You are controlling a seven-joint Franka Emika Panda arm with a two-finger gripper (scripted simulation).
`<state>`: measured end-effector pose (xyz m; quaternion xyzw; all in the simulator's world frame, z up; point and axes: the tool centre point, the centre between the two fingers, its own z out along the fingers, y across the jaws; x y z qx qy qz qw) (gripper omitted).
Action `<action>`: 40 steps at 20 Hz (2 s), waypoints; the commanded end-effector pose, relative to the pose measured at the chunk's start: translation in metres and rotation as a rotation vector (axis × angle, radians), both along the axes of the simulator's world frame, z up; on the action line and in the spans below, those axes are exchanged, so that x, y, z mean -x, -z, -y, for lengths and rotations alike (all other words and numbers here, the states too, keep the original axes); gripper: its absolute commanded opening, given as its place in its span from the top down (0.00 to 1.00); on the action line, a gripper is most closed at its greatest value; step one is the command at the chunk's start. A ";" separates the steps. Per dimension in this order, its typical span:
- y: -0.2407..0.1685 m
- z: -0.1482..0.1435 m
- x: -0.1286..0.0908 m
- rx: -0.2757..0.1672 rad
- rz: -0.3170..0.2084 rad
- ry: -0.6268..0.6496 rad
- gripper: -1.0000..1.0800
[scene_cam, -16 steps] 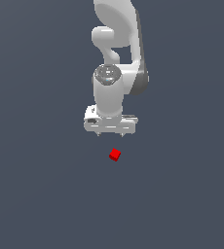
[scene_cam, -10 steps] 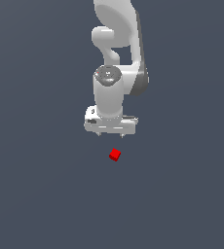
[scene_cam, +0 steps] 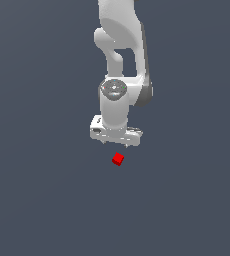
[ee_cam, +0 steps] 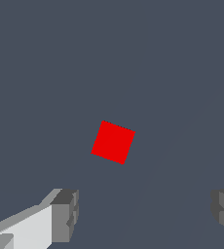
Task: Pick up the red cube and move it to a goal position.
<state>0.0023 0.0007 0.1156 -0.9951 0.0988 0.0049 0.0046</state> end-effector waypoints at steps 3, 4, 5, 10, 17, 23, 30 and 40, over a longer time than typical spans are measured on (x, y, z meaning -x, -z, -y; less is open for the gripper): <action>0.027 -0.005 -0.006 0.004 0.002 0.093 0.04; 0.034 -0.007 -0.008 0.005 0.002 0.117 0.04; 0.041 -0.008 -0.010 0.006 0.003 0.141 0.04; 0.069 -0.012 -0.018 0.010 0.005 0.239 0.04; 0.092 -0.014 -0.026 0.012 0.007 0.321 0.04; 0.096 -0.014 -0.028 0.012 0.007 0.337 0.04; 0.096 -0.014 -0.028 0.012 0.007 0.337 1.00; 0.090 -0.013 -0.024 0.012 0.007 0.336 1.00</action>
